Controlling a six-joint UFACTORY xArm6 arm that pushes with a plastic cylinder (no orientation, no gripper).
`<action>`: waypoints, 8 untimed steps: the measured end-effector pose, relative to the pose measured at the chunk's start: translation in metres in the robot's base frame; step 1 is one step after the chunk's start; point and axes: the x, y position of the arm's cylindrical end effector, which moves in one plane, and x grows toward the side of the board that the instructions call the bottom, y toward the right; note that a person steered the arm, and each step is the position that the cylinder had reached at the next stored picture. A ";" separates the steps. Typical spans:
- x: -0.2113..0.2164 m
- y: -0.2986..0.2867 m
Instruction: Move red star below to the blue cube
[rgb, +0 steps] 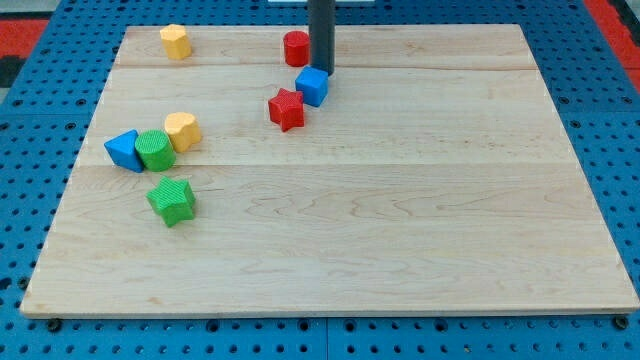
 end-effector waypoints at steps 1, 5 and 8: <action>0.000 -0.019; -0.084 -0.044; -0.056 -0.068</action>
